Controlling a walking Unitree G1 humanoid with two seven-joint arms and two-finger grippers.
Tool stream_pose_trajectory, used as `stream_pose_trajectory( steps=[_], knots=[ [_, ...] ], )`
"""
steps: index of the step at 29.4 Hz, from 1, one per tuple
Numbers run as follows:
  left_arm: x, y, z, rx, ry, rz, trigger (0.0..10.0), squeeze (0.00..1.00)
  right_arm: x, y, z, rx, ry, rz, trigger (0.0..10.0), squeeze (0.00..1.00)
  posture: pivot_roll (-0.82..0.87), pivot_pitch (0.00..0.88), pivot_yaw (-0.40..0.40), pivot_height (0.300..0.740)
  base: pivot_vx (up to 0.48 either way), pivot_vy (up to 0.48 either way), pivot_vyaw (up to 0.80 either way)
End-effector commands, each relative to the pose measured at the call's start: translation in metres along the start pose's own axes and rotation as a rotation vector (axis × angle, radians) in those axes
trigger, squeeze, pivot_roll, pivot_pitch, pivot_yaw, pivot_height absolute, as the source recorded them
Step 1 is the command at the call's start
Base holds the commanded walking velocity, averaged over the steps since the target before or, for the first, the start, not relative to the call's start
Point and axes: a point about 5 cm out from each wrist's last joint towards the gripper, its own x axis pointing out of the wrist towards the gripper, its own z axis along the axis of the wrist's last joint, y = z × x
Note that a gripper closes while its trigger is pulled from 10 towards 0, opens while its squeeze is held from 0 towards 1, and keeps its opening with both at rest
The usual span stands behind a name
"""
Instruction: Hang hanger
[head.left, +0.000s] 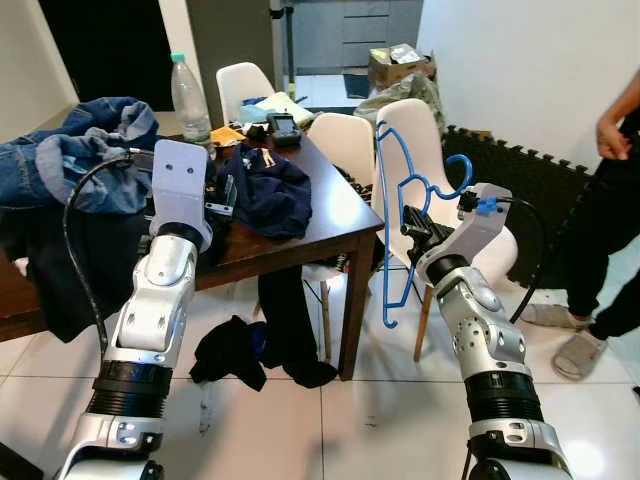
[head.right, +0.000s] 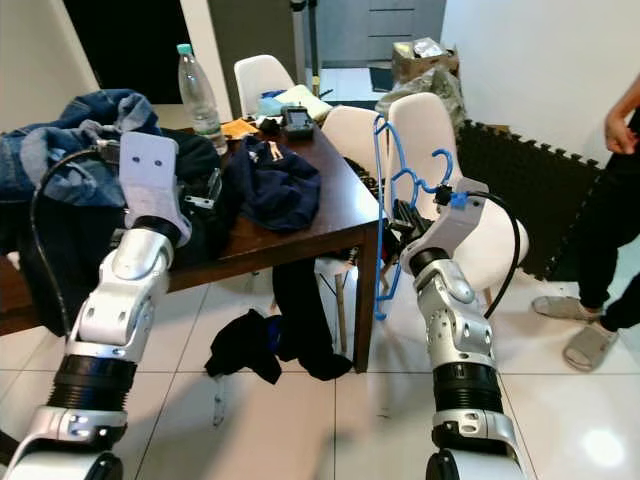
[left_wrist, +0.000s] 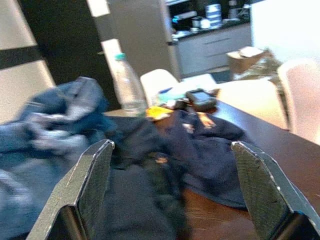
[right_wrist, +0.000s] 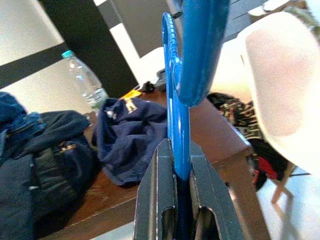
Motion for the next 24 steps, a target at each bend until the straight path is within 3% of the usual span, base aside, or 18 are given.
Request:
stream_pose_trajectory(
  steps=[1,8,24],
  knots=[
    [0.003,0.014,0.007,0.035,-0.016,0.042,10.0,0.00,0.003,0.005,0.000,0.012,-0.011,0.020,10.0,0.00,0.16,0.000,0.007,0.740,0.000,0.000,0.00],
    [0.004,0.018,0.008,0.042,-0.018,0.042,10.0,0.00,0.003,0.008,0.000,0.033,-0.021,0.036,10.0,0.00,0.16,0.000,0.007,0.740,0.108,0.000,0.00],
    [0.005,0.021,0.026,0.027,-0.066,0.050,10.0,0.00,0.004,0.016,0.008,0.054,-0.069,0.090,10.0,0.00,0.16,0.000,0.000,0.740,0.353,0.000,0.00]
  ],
)
